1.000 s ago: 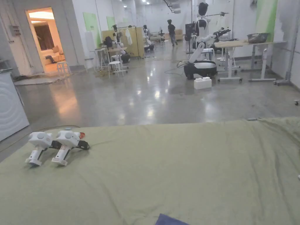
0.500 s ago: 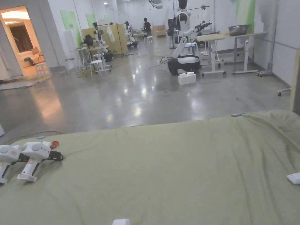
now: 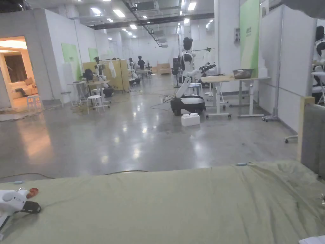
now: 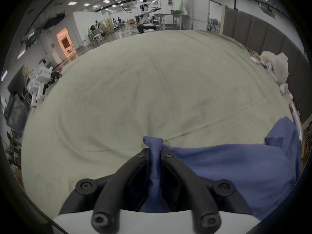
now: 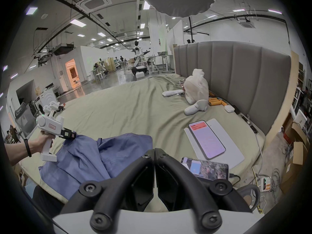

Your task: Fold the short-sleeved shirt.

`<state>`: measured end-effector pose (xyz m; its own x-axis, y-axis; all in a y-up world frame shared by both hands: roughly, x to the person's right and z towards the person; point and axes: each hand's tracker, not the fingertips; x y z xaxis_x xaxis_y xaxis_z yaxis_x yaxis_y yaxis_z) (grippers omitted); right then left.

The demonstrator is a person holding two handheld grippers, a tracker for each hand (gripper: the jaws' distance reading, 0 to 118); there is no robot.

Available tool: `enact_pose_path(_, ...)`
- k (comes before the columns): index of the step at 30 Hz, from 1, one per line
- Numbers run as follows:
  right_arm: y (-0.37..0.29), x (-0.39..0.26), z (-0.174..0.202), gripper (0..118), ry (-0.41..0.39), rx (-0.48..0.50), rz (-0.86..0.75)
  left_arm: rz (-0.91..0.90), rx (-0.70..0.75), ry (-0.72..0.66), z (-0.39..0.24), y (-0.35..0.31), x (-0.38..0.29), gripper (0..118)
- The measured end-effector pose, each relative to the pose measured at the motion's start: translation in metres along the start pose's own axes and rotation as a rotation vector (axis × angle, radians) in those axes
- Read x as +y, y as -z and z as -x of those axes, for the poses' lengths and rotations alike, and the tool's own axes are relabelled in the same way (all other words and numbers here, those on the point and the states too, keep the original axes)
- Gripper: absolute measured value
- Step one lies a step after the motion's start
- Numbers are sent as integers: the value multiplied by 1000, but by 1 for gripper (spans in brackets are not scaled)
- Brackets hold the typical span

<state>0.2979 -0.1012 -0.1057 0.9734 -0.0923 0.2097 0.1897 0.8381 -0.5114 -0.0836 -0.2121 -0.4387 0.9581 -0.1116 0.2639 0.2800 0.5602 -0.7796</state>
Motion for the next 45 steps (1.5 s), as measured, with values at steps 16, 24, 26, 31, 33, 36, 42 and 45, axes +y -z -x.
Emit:
enact_pose_path(16, 204, 8, -5, 73, 71, 33, 374, 67, -74, -67, 20, 16, 3, 7)
enact_pose_path(24, 203, 5, 30, 0, -109, -99, 382, 51, -72, -71, 19, 11, 2, 7)
enact_pose_path(26, 194, 8, 25, 0, -43, 8, 373, 43, -94, -101, 27, 0, 4, 4)
enact_pose_path(31, 153, 31, 16, 0, 22, 57, 256, -193, -172, -164, 59, -97, -17, 1)
enact_pose_path(33, 128, 44, 14, 0, 45, 86, 175, -292, -209, -203, 80, -148, -29, 1)
enact_pose_path(36, 88, 71, 17, 0, 19, 128, 47, -437, -211, -221, 110, -231, -45, 1)
enact_pose_path(42, 28, 134, 26, 0, 17, 133, -190, -677, -95, -177, 149, -378, -59, 1)
enact_pose_path(45, 11, 166, 31, 0, 10, 127, -260, -785, -44, -212, 164, -427, -61, 1)
